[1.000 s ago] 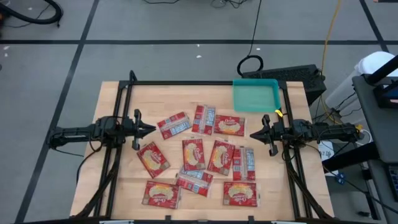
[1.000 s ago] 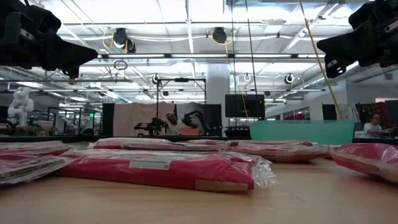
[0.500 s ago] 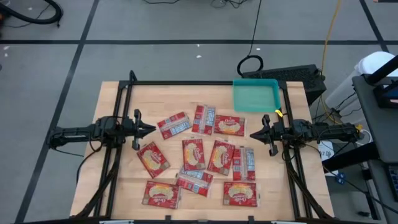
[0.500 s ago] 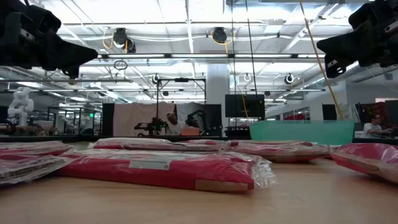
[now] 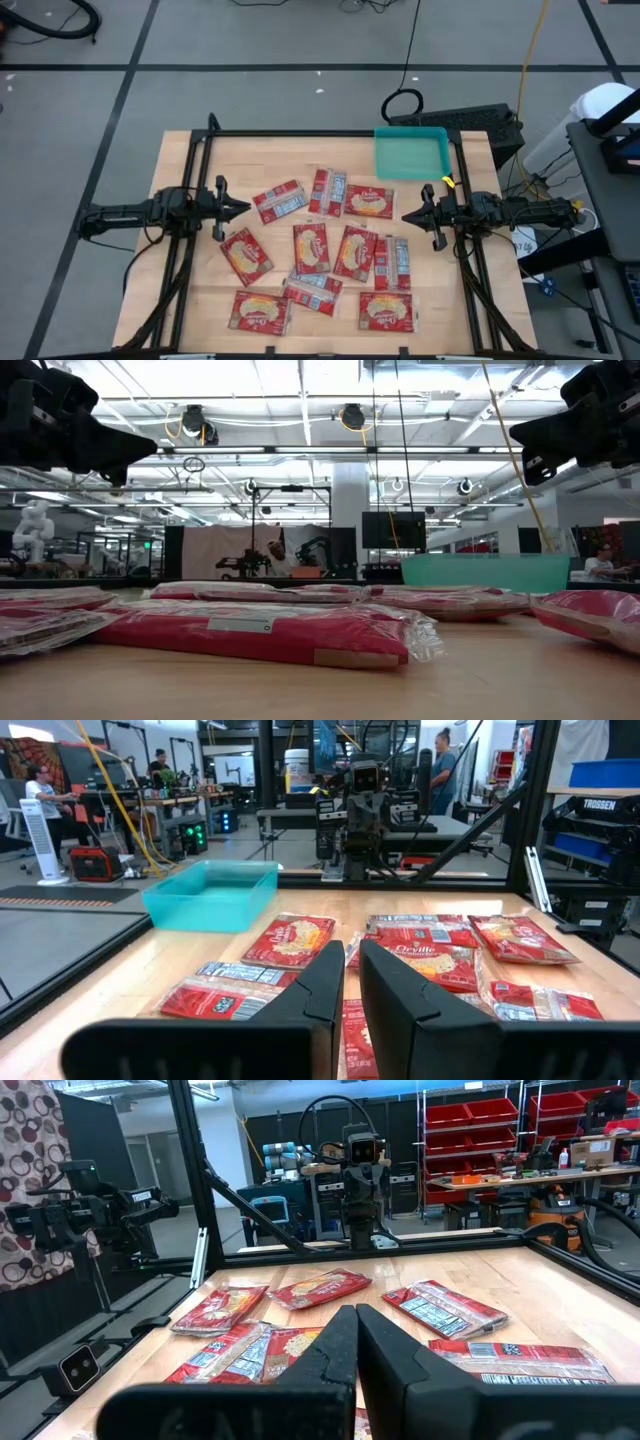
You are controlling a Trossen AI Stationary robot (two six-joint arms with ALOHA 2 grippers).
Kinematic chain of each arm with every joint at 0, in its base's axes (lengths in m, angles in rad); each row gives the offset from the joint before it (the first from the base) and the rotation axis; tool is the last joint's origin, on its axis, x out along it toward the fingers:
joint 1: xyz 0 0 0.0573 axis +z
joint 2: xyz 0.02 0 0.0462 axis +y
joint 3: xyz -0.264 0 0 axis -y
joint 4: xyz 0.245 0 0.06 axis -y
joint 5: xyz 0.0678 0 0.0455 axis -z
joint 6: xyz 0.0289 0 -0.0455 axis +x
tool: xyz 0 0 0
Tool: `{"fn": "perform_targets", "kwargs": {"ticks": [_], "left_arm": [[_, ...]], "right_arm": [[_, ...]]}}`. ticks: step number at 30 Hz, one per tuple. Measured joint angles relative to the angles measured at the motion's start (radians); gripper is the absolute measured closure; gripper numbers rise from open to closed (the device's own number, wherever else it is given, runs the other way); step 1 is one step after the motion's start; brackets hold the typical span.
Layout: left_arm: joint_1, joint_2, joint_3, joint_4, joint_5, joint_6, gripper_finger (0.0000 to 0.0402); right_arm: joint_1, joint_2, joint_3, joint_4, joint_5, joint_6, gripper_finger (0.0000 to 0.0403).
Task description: Sort popcorn bags into baskets
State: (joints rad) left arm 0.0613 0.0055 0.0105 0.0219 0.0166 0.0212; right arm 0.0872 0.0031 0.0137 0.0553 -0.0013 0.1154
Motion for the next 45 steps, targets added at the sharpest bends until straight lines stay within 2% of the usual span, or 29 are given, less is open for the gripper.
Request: {"fn": "perform_targets", "kwargs": {"ticks": [45], "left_arm": [[0.0, 0.0, 0.0, 0.0, 0.0, 0.0, 0.036]], "right_arm": [[0.0, 0.0, 0.0, 0.043, 0.015, 0.0, 0.0403]]}}
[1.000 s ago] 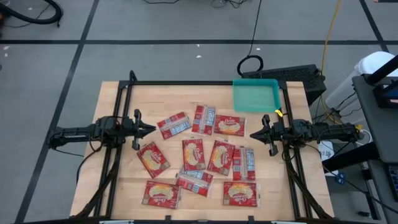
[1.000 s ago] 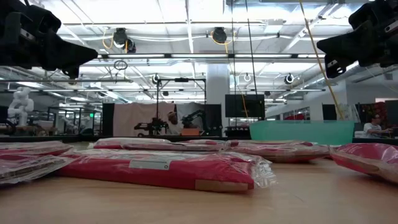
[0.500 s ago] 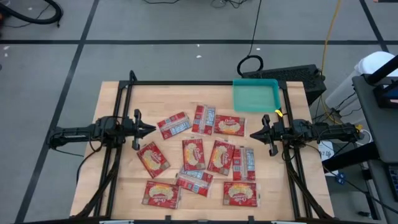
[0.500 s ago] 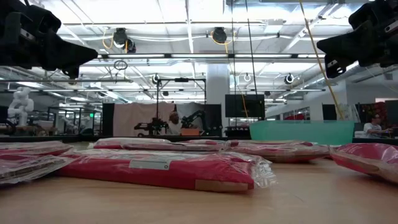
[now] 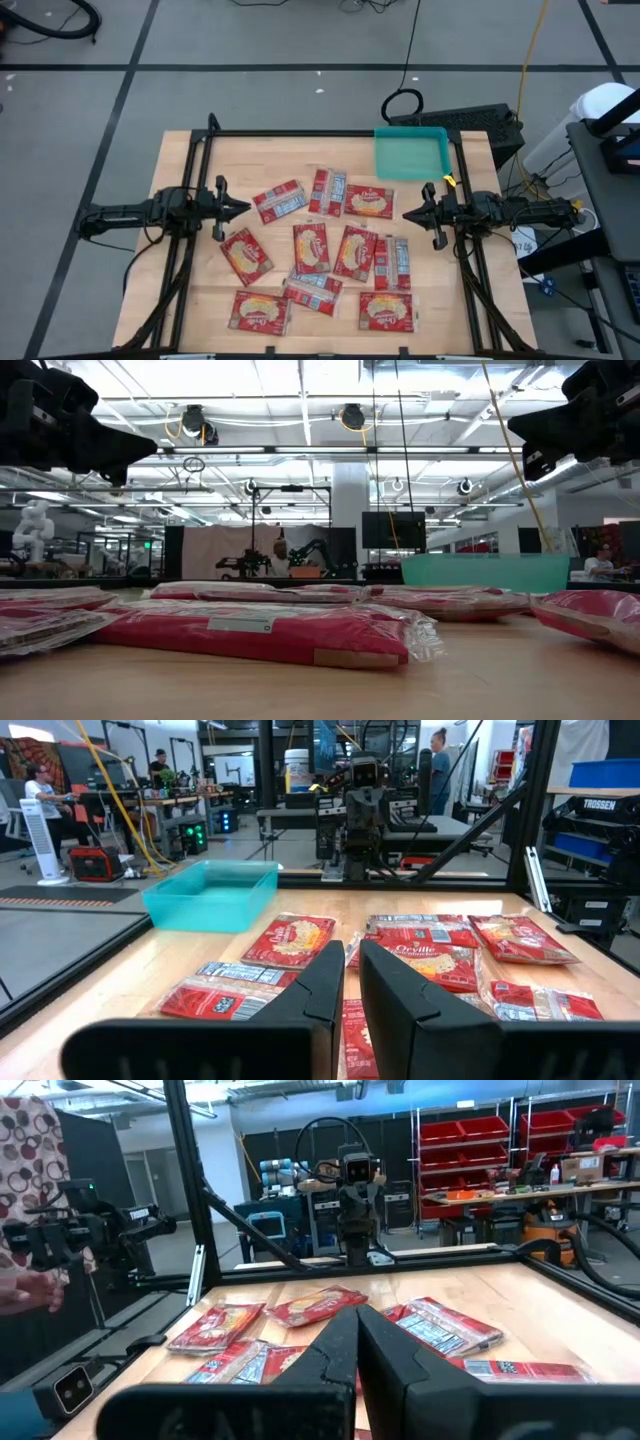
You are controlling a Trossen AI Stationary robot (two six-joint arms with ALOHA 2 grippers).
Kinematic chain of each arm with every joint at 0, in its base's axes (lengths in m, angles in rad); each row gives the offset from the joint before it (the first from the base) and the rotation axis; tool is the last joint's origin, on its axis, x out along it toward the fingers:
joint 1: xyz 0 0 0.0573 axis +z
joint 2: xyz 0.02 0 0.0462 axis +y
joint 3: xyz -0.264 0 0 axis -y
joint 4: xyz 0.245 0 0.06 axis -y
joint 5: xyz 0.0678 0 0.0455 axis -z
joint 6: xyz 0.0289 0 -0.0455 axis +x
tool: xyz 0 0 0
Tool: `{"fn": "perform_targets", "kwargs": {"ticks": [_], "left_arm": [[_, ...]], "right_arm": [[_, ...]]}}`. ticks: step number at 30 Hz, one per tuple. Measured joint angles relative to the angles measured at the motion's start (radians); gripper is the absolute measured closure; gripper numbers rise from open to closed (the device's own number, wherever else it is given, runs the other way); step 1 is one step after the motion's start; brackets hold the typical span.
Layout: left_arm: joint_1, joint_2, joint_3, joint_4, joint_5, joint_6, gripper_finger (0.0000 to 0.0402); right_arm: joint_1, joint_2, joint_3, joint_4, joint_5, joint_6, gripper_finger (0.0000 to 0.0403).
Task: Sort popcorn bags into baskets
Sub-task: Put the red popcorn bag into the light blue bin
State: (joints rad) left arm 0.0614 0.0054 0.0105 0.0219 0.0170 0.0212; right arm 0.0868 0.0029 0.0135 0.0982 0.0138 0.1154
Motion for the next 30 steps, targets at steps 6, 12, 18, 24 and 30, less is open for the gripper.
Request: {"fn": "perform_targets", "kwargs": {"ticks": [6, 12, 18, 24, 30], "left_arm": [[0.0, 0.0, 0.0, 0.0, 0.0, 0.0, 0.036], [0.0, 0.0, 0.0, 0.0, 0.0, 0.004, 0.036], [0.0, 0.0, 0.0, 0.005, 0.0, 0.023, 0.036], [0.0, 0.0, 0.0, 0.005, -0.001, 0.025, 0.036], [0.0, 0.0, 0.0, 0.005, -0.001, 0.025, 0.036]], "right_arm": [[0.0, 0.0, 0.0, 0.019, 0.041, 0.037, 0.0403], [0.0, 0.002, 0.018, 0.186, 0.039, 0.007, 0.0403], [0.0, 0.084, 0.162, 0.173, 0.04, -0.024, 0.0403], [0.0, 0.28, 0.393, 0.027, 0.038, -0.023, 0.0403], [0.0, 0.517, 0.631, -0.18, 0.043, -0.006, 0.0403]]}}
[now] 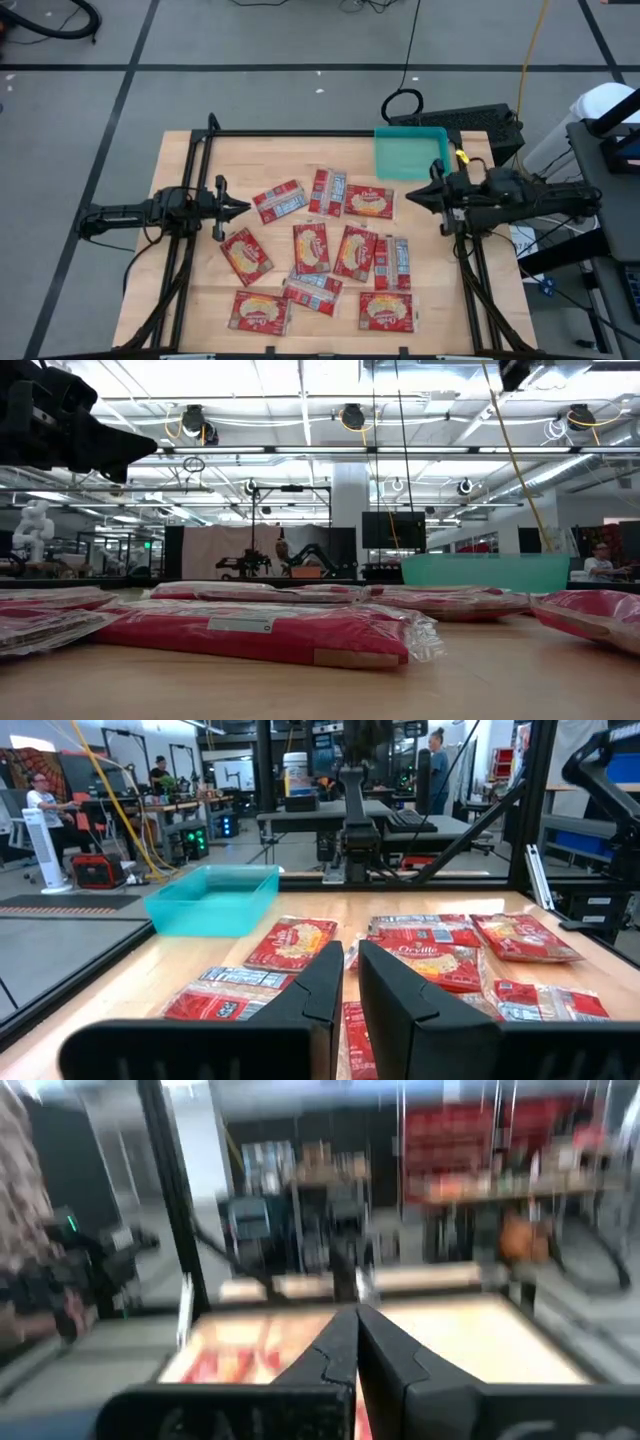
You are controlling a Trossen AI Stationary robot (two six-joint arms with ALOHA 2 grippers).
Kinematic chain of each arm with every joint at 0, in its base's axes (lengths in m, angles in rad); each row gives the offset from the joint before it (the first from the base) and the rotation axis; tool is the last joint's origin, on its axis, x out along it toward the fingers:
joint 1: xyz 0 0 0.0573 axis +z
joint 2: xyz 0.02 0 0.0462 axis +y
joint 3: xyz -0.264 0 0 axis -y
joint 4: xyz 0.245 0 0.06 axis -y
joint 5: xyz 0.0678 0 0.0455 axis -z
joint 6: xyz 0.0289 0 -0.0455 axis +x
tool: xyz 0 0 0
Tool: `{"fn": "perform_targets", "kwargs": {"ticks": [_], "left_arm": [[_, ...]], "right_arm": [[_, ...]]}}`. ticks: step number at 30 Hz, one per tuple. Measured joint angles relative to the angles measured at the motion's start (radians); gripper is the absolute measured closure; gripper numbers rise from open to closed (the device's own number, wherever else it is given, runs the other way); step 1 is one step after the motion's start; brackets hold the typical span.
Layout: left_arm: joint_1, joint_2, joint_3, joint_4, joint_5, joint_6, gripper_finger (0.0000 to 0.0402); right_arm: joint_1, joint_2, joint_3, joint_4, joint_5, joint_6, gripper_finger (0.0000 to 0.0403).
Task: Sort popcorn bags into baskets
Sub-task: Put the red popcorn bag into the light blue bin
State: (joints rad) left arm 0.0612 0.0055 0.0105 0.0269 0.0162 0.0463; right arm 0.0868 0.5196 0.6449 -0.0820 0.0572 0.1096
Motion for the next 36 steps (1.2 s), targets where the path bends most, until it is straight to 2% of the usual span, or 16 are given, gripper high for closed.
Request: {"fn": "perform_targets", "kwargs": {"ticks": [5, 8, 14, 17, 23, 29, 32, 36], "left_arm": [[0.0, 0.0, 0.0, 0.0, 0.0, -0.002, 0.036], [0.0, 0.0, 0.0, 0.0, 0.0, -0.002, 0.036], [0.0, 0.0, 0.0, 0.0, 0.0, -0.006, 0.036], [0.0, 0.0, 0.0, 0.007, 0.001, -0.048, 0.036], [0.0, 0.0, 0.0, 0.021, 0.0, -0.224, 0.036], [-0.004, 0.001, 0.0, 0.088, -0.02, -0.291, 0.036], [-0.017, 0.001, 0.0, 0.178, -0.019, -0.286, 0.036], [-0.033, 0.001, 0.0, 0.214, -0.03, -0.19, 0.036]], "right_arm": [[0.0, 0.164, 0.099, -0.13, 0.023, 0.031, 0.0403], [0.0, 0.236, 0.098, -0.192, 0.053, 0.03, 0.0403], [0.0, 0.362, 0.063, -0.288, 0.196, 0.028, 0.0402], [0.0, 0.409, 0.034, -0.297, 0.211, 0.025, 0.0394], [0.0, 0.473, -0.069, -0.295, 0.294, 0.068, 0.0353], [0.0, 0.502, -0.168, -0.289, 0.361, 0.208, 0.03], [0.0, 0.503, -0.21, -0.281, 0.36, 0.232, 0.0277], [0.0, 0.504, -0.28, -0.193, 0.336, 0.286, 0.0247]]}}
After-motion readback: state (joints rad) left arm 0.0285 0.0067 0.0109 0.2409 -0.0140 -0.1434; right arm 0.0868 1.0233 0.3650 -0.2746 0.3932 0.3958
